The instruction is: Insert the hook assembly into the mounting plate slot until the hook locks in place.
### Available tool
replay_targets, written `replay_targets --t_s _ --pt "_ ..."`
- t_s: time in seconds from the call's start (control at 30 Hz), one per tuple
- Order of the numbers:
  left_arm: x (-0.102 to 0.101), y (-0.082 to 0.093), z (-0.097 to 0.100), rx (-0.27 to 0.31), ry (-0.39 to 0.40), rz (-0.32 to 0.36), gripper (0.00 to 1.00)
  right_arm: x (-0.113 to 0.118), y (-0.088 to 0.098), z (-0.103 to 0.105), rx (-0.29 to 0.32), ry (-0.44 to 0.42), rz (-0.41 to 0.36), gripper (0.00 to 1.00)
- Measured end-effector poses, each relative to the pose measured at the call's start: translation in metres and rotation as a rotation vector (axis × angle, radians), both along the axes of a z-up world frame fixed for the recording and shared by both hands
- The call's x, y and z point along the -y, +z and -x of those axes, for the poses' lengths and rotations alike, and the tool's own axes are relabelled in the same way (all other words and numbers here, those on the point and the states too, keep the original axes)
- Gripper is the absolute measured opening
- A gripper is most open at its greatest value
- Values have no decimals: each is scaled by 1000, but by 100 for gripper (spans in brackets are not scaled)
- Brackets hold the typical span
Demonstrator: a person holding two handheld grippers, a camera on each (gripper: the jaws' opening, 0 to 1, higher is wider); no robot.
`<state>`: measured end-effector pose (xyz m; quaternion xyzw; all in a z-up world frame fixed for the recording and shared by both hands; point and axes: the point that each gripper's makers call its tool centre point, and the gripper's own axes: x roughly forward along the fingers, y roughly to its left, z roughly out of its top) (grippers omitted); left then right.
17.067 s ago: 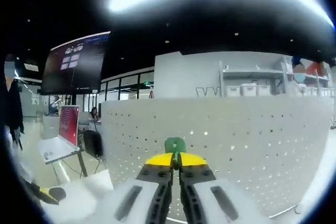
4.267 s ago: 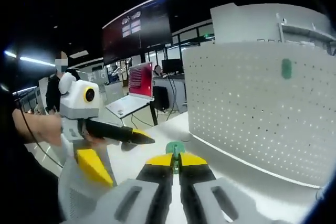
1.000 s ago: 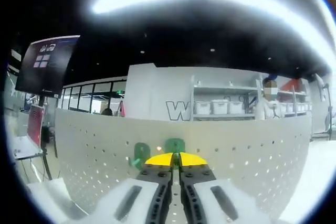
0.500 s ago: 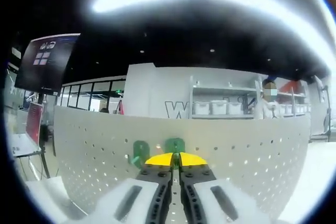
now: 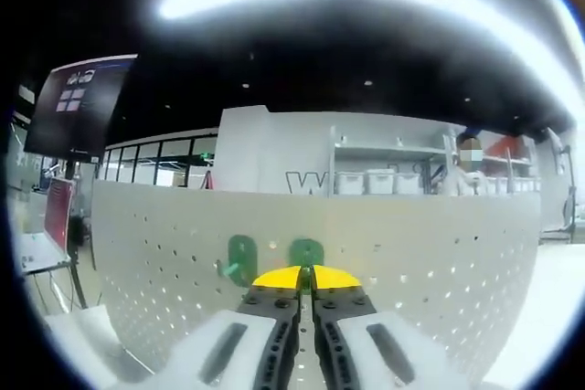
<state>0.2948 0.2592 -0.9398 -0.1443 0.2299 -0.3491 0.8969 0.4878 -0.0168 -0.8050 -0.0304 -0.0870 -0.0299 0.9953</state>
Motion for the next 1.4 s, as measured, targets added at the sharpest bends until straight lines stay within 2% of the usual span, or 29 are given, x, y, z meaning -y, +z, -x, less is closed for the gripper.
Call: replay_targets --t_s 0.23,0.33,0.4,0.43,0.6,0.87,1.13,1.2,1.4 --pt "-1 -1 0 -3 5 2 93 2 0 0 -14 7 -15 0" --pt "0 -1 0 -2 4 3 94 1 1 0 -28 19 12 1" --pt "0 -1 -1 0 5 2 95 4 1 1 -33 27 -24 2" --pt "1 -3 -1 -3 4 -2 95 5 3 2 -28 24 -45 3" --pt "4 -1 0 -2 -2 -1 96 -4 15 7 -6 53 -14 8" --pt "3 -1 4 -6 -5 -4 96 -5 24 29 -1 78 2 9" --pt "2 -2 9 -4 -10 -16 96 -2 9 59 -57 116 53 10" --pt "2 -2 10 -3 -11 -19 96 3 3 65 -74 112 93 10" --pt "5 2 13 9 -22 -29 96 17 -14 84 -120 104 99 11"
